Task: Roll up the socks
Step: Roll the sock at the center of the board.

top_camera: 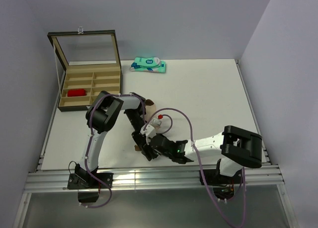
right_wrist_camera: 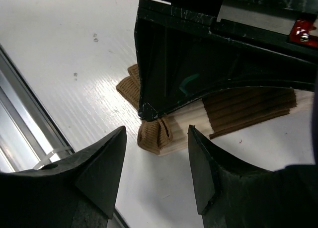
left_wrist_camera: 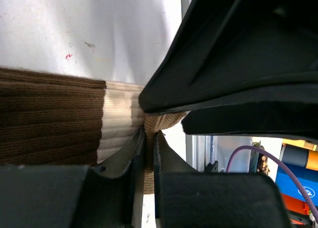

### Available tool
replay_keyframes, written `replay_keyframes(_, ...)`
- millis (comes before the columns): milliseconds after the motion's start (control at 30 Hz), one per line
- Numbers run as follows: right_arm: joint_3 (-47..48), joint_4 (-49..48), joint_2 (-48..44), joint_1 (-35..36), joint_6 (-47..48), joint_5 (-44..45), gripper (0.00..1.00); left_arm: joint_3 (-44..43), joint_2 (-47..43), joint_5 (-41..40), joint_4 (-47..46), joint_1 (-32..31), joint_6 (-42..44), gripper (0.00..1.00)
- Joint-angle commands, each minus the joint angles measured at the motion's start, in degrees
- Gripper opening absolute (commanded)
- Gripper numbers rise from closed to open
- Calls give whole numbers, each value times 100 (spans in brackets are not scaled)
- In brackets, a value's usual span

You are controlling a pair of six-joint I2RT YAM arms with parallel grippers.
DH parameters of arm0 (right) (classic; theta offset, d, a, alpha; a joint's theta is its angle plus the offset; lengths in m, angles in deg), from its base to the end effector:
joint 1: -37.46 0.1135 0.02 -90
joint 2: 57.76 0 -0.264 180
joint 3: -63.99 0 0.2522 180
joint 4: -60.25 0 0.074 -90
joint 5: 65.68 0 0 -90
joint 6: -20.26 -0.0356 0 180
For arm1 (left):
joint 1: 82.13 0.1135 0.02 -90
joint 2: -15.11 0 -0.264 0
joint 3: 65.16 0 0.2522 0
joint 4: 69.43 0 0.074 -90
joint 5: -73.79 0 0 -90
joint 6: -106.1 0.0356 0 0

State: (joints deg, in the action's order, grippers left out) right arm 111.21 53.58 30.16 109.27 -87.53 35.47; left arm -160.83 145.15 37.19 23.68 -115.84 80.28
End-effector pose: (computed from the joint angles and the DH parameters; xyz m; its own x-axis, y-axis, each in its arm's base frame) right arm 0.0977 0.2752 0.1519 -0.4358 -0.3661 -0.8222 -0.7865 0.5990 0.1502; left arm 0.2670 -0.2125 0.0977 -0.3554 0.8823 -0.3085 0.5614 -0.0624 -0.8252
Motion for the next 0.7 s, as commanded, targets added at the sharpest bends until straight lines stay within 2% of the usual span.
replay_keyframes(0, 232, -172, 129, 17, 161, 176, 59, -62, 101, -217, -95, -30, 138, 4)
replay_keyframes(100, 293, -164, 278, 17, 152, 194, 54, -62, 109, -217, -95, -30, 121, 4)
replay_keyframes(233, 232, -295, 331, 8, 91, 220, 34, -62, 109, -217, -95, -21, 112, 4)
replay_keyframes(467, 188, -409, 515, -44, -120, 238, 13, -45, 74, -182, -87, -21, 112, 6)
replay_keyframes(600, 57, -497, 507, -88, -401, 308, 1, 52, -101, -112, -393, -12, -98, 16)
replay_keyframes(667, -75, -506, 454, -97, -585, 387, 0, 166, -355, -33, -796, 5, -441, 20)
